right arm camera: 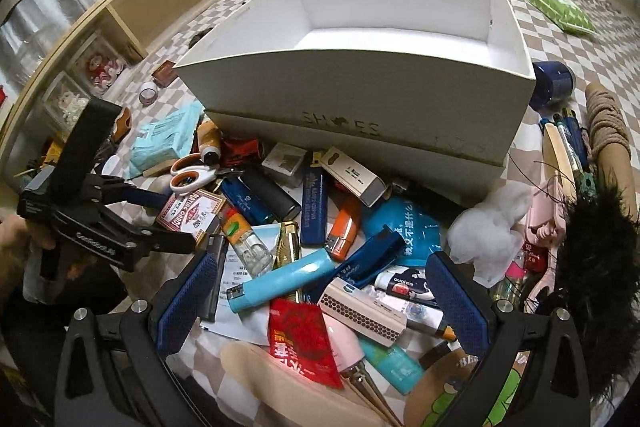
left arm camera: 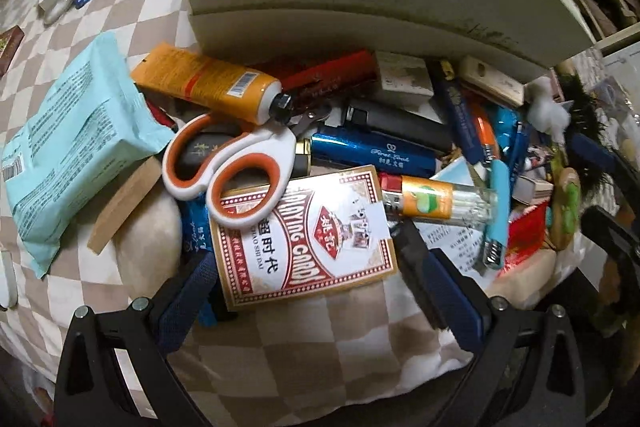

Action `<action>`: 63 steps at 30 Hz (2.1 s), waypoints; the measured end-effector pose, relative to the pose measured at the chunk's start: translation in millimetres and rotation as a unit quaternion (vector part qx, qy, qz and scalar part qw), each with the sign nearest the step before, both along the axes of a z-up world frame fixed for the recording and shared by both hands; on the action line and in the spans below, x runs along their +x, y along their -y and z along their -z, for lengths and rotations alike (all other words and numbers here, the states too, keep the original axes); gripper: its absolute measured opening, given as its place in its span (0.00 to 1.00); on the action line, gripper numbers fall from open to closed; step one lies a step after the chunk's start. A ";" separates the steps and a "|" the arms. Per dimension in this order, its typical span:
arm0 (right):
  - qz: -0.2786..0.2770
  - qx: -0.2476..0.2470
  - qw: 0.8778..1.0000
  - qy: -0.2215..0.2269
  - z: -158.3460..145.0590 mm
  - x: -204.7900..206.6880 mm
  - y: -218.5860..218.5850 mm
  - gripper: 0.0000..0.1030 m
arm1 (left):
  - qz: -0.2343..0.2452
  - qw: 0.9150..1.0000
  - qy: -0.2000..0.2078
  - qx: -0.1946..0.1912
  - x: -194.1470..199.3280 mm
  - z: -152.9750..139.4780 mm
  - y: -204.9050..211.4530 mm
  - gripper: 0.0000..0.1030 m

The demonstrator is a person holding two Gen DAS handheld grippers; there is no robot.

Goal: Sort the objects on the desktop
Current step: 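Lower the left tool toward the red playing-card box while the right tool approaches the wooden stick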

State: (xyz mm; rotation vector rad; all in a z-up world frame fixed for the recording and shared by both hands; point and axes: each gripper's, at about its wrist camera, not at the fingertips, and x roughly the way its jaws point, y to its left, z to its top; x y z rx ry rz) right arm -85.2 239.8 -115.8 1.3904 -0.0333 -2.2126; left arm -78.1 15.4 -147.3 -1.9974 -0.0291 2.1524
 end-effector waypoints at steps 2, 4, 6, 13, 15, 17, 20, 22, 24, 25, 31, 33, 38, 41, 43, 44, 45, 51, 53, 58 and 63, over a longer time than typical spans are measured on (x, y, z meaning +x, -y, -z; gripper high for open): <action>0.000 0.001 1.000 -0.002 -1.2 0.9 -1.1 1.00 | 0.003 1.000 0.000 -0.018 -0.3 1.3 -5.6 1.00; 0.000 0.000 1.000 -0.003 -2.8 1.5 -2.5 1.00 | 0.002 1.000 -0.002 -0.026 -0.4 2.1 -9.0 1.00; 0.001 -0.005 1.000 -0.002 -4.3 1.8 -4.4 1.00 | -0.006 1.000 -0.003 -0.026 -1.4 2.7 -10.4 1.00; 0.006 -0.022 1.000 0.007 -8.6 3.0 -8.3 1.00 | -0.019 0.999 0.025 0.029 0.9 5.1 -10.7 0.99; 0.005 -0.021 1.000 0.005 -10.4 4.9 -9.0 1.00 | -0.014 0.999 0.018 0.025 2.6 3.1 -12.1 0.99; 0.005 -0.017 1.000 0.005 -11.3 6.7 -10.0 1.00 | -0.018 0.999 0.015 0.024 3.0 2.0 -11.0 0.99; 0.013 0.000 1.000 0.013 -8.6 11.9 -12.7 1.00 | -0.030 0.999 0.010 0.020 2.8 0.2 -9.4 0.99; 0.021 0.010 0.999 0.026 -4.6 18.8 -15.8 1.00 | -0.042 0.999 0.007 0.018 2.0 -1.5 -7.9 0.99; 0.029 0.015 0.999 0.039 -0.9 26.1 -19.2 1.00 | -0.045 0.999 0.005 0.015 1.8 -2.7 -8.3 0.99; 0.033 0.014 0.998 0.046 1.2 30.6 -21.0 1.00 | -0.044 0.999 0.004 0.014 1.8 -3.2 -8.9 0.99; 0.019 0.017 0.999 0.048 7.7 58.4 -23.2 1.00 | -0.040 0.999 0.002 0.022 3.9 -10.1 -5.7 0.90; 0.007 0.024 0.999 0.041 10.0 66.7 -23.8 1.00 | -0.031 0.999 0.001 0.023 6.0 -11.9 -4.7 0.90; -0.034 0.045 0.998 0.006 12.7 83.4 -25.7 1.00 | -0.004 1.000 -0.005 0.018 13.7 -17.1 -7.4 0.89; -0.067 0.067 0.995 -0.027 11.8 92.2 -20.4 1.00 | 0.013 1.000 -0.004 0.016 19.5 -20.0 -9.2 0.89; -0.104 0.086 0.990 -0.050 11.6 98.0 -12.2 1.00 | 0.027 1.000 -0.005 0.013 23.7 -22.2 -10.8 0.89; -0.122 0.094 0.986 -0.059 12.1 100.2 -8.2 1.00 | 0.033 0.999 -0.005 0.011 25.5 -23.1 -11.7 0.89; -0.135 0.103 0.983 -0.064 13.8 101.0 -4.6 1.00 | 0.038 0.999 -0.004 0.010 27.0 -24.2 -12.5 0.89; -0.196 0.142 0.968 -0.061 31.2 101.1 10.9 0.71 | 0.068 0.998 -0.001 0.002 35.6 -28.9 -18.3 0.89; -0.208 0.154 0.964 -0.057 39.1 100.2 12.7 0.67 | 0.074 0.997 0.000 0.000 36.4 -29.0 -20.9 0.90; -0.237 0.172 0.954 -0.064 47.6 99.8 18.5 0.63 | 0.085 0.996 -0.001 -0.006 38.0 -29.6 -25.3 0.90; -0.239 0.177 0.953 -0.055 52.5 95.9 23.8 0.58 | 0.109 0.993 -0.013 -0.037 43.9 -27.6 -38.6 0.90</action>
